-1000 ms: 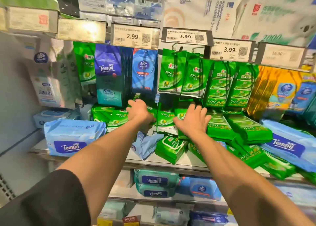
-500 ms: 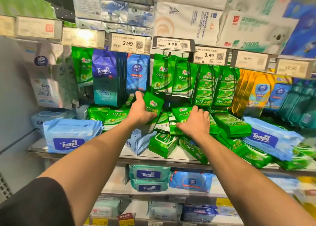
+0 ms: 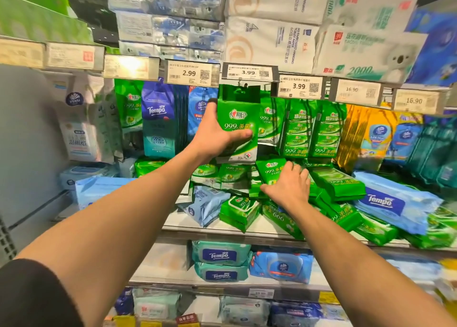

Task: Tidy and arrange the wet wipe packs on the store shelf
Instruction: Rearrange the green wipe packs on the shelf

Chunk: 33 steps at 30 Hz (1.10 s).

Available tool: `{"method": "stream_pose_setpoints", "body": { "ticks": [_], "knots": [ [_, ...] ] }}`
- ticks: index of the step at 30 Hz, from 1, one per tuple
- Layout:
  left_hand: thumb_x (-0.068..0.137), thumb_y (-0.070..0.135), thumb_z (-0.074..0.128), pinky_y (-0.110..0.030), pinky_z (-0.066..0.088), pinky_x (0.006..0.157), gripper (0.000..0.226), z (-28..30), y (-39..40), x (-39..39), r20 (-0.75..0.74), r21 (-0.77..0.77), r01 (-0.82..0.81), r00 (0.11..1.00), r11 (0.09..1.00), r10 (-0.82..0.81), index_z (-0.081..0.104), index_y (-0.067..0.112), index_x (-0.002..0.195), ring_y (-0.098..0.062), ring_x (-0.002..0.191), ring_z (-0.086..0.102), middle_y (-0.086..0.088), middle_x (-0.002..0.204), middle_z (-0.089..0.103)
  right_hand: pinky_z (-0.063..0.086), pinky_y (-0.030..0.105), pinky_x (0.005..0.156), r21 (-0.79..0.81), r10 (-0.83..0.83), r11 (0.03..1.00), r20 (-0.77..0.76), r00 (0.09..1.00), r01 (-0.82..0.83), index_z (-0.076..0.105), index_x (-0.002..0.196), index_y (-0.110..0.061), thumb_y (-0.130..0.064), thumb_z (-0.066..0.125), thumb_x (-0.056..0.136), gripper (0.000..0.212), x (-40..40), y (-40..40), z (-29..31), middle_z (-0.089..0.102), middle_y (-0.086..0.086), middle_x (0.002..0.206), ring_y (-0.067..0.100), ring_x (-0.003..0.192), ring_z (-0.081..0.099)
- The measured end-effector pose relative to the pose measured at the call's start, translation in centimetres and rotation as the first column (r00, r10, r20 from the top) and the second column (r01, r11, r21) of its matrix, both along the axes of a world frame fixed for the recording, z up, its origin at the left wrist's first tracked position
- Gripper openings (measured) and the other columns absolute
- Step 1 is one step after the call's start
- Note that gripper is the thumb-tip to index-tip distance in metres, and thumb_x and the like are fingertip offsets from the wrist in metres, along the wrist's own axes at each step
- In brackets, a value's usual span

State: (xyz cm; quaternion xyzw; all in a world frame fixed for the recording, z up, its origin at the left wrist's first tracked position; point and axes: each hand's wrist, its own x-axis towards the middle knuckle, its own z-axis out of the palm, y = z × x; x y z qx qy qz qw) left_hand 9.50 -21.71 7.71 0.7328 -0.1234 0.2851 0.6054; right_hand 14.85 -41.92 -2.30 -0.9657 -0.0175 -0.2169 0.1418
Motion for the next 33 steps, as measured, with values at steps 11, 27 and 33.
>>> {"method": "stream_pose_setpoints", "body": {
  "ticks": [11, 27, 33],
  "knots": [
    [0.056, 0.033, 0.091, -0.054, 0.052, 0.092, 0.073, 3.2, -1.0, -0.5, -0.095, 0.123, 0.043, 0.995, 0.992, -0.031, 0.054, 0.008, 0.114, -0.032, 0.101, 0.066, -0.021, 0.110, 0.067, 0.037, 0.045, 0.103, 0.005, 0.023, 1.000, -0.023, 0.999, -0.023, 0.035, 0.135, -0.006, -0.061, 0.074, 0.068, 0.095, -0.1, 0.3, 0.4, 0.044, 0.015, 0.135, 0.034, 0.125, 0.038],
    [0.074, 0.016, 0.084, -0.040, 0.056, 0.091, 0.031, 2.4, -0.8, 1.9, -0.309, 0.041, 0.012, 0.951, 0.999, 0.001, 0.058, 0.021, 0.090, -0.026, 0.095, 0.070, -0.010, 0.101, 0.073, 0.036, 0.045, 0.105, 0.008, 0.054, 0.999, -0.005, 0.999, -0.054, 0.034, 0.137, -0.007, -0.063, 0.073, 0.067, 0.097, 0.1, -0.1, -0.1, 0.043, 0.014, 0.136, 0.034, 0.126, 0.037],
    [0.091, 0.026, 0.068, -0.032, 0.048, 0.080, 0.022, 2.3, -0.7, 5.0, -0.426, 0.208, -0.157, 0.874, 0.965, 0.234, 0.051, 0.012, 0.087, -0.018, 0.093, 0.056, -0.013, 0.118, 0.064, 0.034, 0.045, 0.107, 0.017, 0.064, 0.998, 0.005, 0.998, -0.064, 0.034, 0.137, -0.009, -0.062, 0.074, 0.067, 0.096, 0.4, -0.2, -0.2, 0.042, 0.013, 0.137, 0.033, 0.128, 0.036]
  ]
}}
